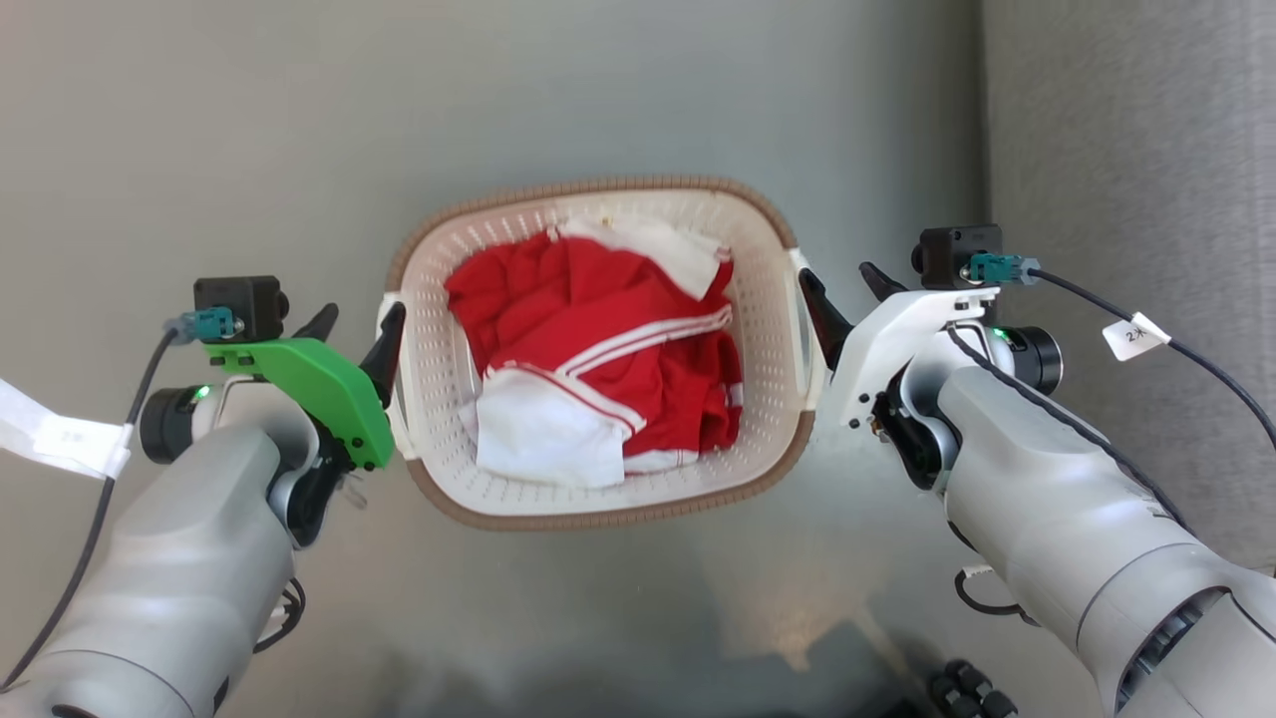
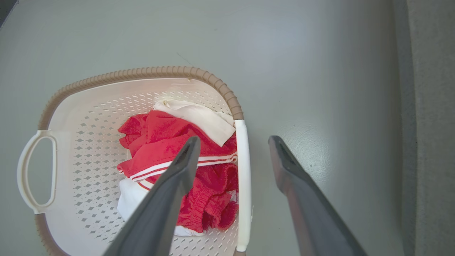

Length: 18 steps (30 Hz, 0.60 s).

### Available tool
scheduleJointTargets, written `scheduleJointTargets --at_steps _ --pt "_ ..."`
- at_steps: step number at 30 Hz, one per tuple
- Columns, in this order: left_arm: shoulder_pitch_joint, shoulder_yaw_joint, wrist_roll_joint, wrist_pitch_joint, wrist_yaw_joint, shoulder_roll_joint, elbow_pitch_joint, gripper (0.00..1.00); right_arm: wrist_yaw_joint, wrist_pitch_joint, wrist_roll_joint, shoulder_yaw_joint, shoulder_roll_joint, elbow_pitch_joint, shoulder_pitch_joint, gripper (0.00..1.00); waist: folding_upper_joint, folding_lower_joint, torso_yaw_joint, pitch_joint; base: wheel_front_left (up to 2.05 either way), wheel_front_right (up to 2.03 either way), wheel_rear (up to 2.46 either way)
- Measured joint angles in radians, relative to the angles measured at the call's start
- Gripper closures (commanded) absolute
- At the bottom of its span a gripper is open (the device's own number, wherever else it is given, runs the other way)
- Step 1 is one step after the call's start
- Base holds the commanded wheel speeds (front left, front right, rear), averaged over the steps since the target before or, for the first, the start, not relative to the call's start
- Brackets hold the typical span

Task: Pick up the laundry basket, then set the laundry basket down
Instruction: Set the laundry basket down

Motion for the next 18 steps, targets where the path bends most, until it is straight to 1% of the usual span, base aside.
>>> scheduleJointTargets --at_steps 1,9,16,18 --pt "0.005 -0.004 -0.002 -0.001 0.0 0.0 -0.008 0.0 0.001 0.0 0.0 -0.002 0.0 0.003 0.0 0.0 0.0 0.0 -0.002 -0.027 0.0 0.0 0.0" --pt "0.01 -0.008 -0.002 -0.021 0.0 0.004 -0.042 0.0 0.015 -0.011 -0.024 -0.013 -0.001 0.01 0.0 0.0 0.0 0.0 -0.005 -0.139 0.0 0.0 0.0" --pt "0.053 0.005 0.006 -0.027 0.0 0.024 -0.058 0.0 0.014 -0.011 -0.071 -0.095 -0.039 -0.084 -0.002 0.0 0.0 0.0 -0.003 -0.239 0.0 0.0 0.0" --pt "0.065 0.025 0.017 -0.027 0.0 0.029 -0.068 0.0 0.013 -0.011 -0.087 -0.112 -0.047 -0.111 0.002 0.0 0.0 0.0 -0.002 -0.267 0.0 0.0 0.0"
